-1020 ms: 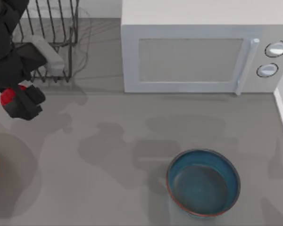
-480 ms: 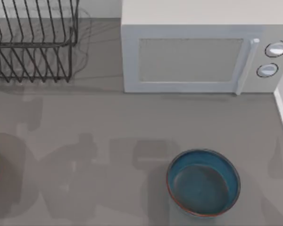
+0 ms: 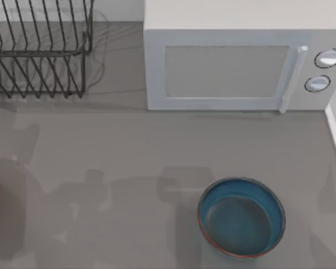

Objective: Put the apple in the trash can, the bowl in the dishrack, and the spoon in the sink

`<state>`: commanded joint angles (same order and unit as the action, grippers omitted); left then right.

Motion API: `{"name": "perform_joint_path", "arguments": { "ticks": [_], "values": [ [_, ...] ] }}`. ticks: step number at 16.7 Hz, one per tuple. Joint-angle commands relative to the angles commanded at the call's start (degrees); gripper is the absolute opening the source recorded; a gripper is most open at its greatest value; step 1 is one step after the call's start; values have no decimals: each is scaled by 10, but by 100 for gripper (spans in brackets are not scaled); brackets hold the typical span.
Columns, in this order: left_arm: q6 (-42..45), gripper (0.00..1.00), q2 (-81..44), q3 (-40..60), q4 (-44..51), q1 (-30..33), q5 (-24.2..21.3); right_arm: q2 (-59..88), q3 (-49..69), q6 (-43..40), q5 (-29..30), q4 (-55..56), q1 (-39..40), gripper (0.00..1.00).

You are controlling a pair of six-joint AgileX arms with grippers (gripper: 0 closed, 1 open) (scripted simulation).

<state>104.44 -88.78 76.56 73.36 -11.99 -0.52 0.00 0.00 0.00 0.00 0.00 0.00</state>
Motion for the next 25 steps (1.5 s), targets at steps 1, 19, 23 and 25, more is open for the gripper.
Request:
{"name": "perform_joint_path", "arguments": {
  "ticks": [1, 19, 23, 25],
  "values": [
    [0, 0, 0, 0, 0, 0, 0, 0, 0, 0, 0, 0, 0, 100],
    [3, 23, -30, -129, -159, -3, 0, 0, 0, 0, 0, 0, 0, 100],
    [3, 53, -30, -129, -159, -3, 0, 0, 0, 0, 0, 0, 0, 100],
    [3, 68, -30, -129, -159, -3, 0, 0, 0, 0, 0, 0, 0, 100]
  ]
}}
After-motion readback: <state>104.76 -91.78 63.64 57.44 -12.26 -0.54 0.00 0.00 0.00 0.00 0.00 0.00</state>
